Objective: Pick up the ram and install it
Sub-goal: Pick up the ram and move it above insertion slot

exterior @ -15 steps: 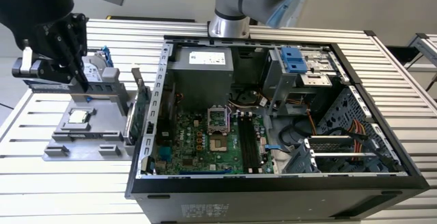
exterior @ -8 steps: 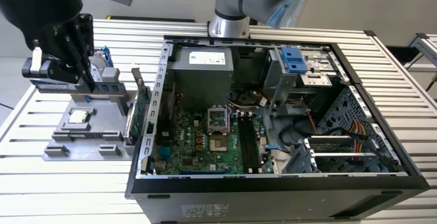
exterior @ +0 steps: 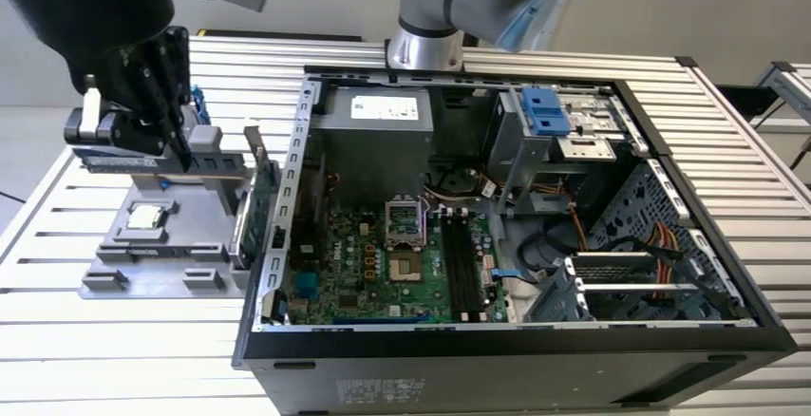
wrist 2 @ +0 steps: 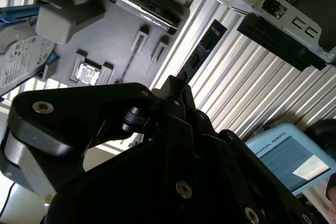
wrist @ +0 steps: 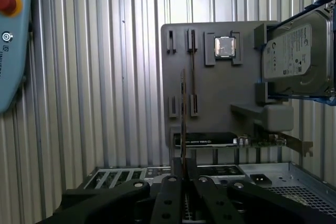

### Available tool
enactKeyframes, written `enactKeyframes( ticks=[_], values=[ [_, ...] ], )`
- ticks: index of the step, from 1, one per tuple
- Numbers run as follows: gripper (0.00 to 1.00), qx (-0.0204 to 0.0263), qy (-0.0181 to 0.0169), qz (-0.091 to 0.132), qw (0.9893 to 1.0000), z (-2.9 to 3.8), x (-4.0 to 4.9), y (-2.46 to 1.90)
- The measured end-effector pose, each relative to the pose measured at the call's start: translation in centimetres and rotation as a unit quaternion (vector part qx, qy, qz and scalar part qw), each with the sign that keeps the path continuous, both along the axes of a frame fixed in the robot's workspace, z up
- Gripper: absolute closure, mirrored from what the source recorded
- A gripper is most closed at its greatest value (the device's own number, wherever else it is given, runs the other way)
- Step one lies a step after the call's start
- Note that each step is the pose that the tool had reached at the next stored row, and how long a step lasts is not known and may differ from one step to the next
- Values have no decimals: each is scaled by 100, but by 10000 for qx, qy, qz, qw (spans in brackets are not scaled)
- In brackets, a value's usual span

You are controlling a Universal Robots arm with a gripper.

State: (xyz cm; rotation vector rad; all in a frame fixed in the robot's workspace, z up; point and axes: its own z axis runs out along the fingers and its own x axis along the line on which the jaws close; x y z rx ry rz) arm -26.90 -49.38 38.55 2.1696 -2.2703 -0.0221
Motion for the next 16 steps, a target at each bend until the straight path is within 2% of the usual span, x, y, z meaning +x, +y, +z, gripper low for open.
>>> enactKeyframes(
  ticks=[16],
  values=[
    [100, 0, 0, 0, 10000, 0, 230, 0]
  ],
)
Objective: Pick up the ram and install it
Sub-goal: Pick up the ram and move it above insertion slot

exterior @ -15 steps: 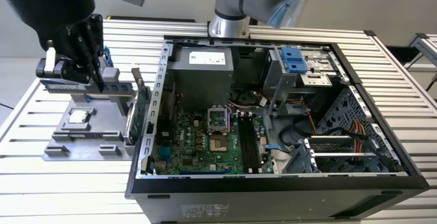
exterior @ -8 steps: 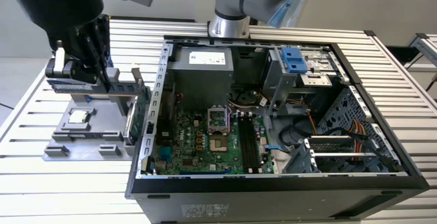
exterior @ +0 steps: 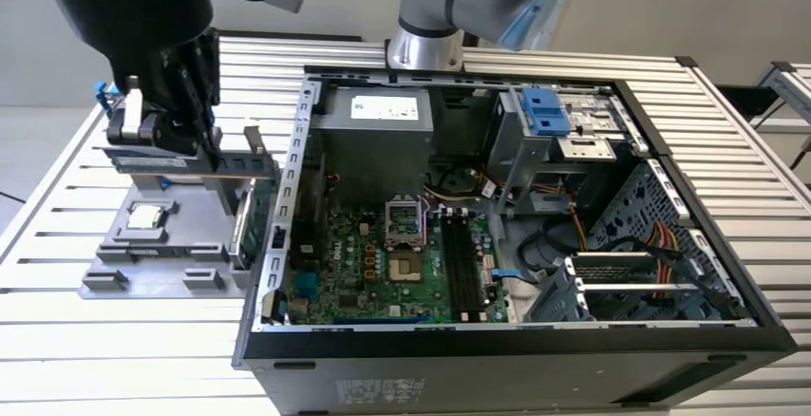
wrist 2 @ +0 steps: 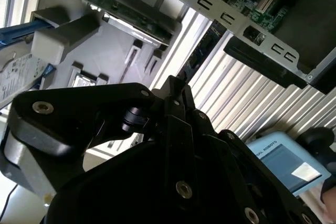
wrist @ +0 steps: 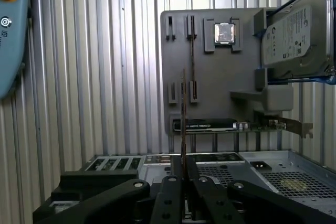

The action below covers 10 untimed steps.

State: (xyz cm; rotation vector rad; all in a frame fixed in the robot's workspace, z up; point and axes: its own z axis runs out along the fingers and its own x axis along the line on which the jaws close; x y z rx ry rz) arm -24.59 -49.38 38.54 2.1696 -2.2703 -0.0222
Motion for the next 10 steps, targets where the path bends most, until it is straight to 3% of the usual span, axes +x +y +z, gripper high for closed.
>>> enactKeyframes(
  ticks=[10],
  values=[
    [100, 0, 0, 0, 10000, 0, 176, 0]
  ],
)
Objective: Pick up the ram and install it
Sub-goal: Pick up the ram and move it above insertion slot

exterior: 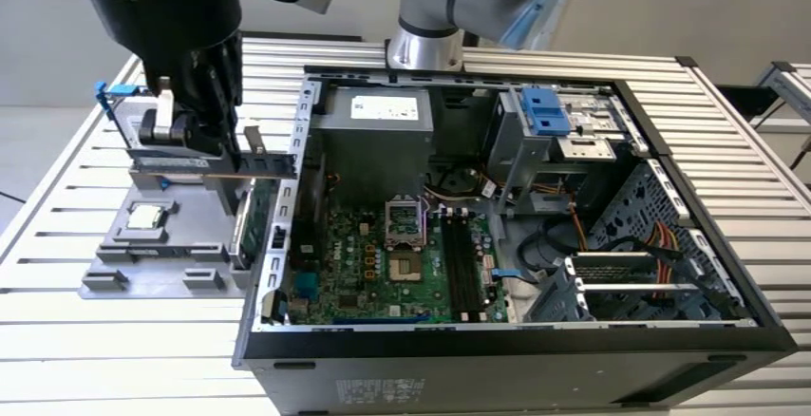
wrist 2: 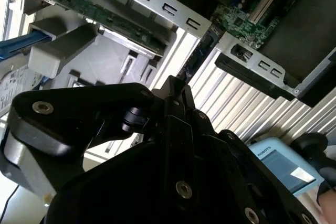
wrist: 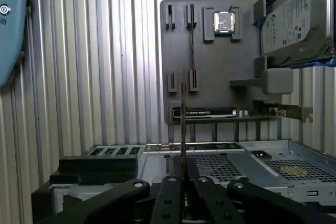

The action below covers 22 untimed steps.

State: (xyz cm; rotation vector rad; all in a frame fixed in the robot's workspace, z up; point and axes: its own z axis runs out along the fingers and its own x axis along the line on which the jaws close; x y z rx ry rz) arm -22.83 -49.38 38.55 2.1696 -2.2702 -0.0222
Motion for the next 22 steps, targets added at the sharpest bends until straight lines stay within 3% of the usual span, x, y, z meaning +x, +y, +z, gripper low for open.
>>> enactKeyframes(
  ticks=[22],
  values=[
    [100, 0, 1, 0, 10000, 0, 419, 0]
  ],
)
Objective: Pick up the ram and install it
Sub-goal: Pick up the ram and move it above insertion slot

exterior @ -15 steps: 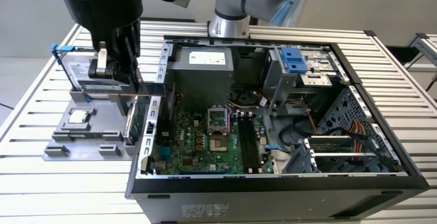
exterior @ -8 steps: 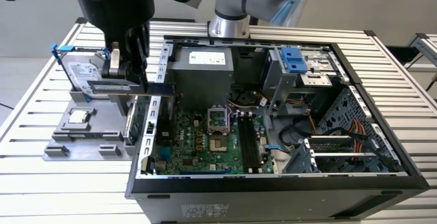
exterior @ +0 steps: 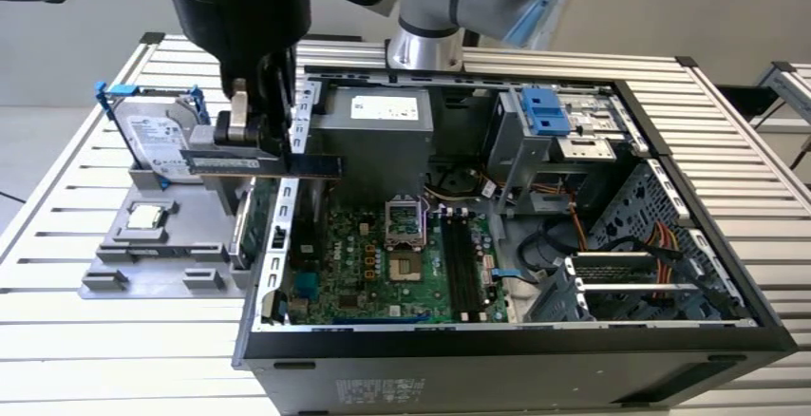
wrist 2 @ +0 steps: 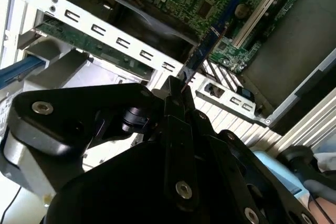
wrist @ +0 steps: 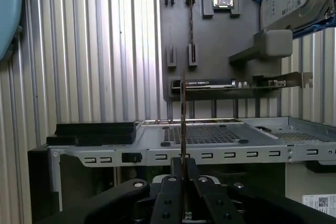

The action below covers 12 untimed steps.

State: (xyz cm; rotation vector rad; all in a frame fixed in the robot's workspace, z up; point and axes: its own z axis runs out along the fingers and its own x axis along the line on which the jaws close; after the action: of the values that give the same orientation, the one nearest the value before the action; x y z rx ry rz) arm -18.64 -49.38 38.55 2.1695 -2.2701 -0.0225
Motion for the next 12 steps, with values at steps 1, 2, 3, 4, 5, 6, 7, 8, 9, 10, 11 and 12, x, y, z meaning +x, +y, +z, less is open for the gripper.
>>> enactKeyframes(
  ticks=[1, 2, 3, 4, 5, 6, 7, 8, 9, 10, 11, 12],
  values=[
    [100, 0, 0, 0, 10000, 0, 16, 0],
    [100, 0, 0, 0, 10000, 0, 34, 0],
    [100, 0, 0, 0, 10000, 0, 50, 0],
    [100, 0, 0, 0, 10000, 0, 67, 0],
    [100, 0, 0, 0, 10000, 0, 83, 0],
    [100, 0, 0, 0, 10000, 0, 99, 0],
    [100, 0, 0, 0, 10000, 0, 115, 0],
    [100, 0, 0, 0, 10000, 0, 130, 0],
    [100, 0, 0, 0, 10000, 0, 146, 0],
    [100, 0, 0, 0, 10000, 0, 161, 0],
    [100, 0, 0, 0, 10000, 0, 176, 0],
    [100, 0, 0, 0, 10000, 0, 192, 0]
  ],
)
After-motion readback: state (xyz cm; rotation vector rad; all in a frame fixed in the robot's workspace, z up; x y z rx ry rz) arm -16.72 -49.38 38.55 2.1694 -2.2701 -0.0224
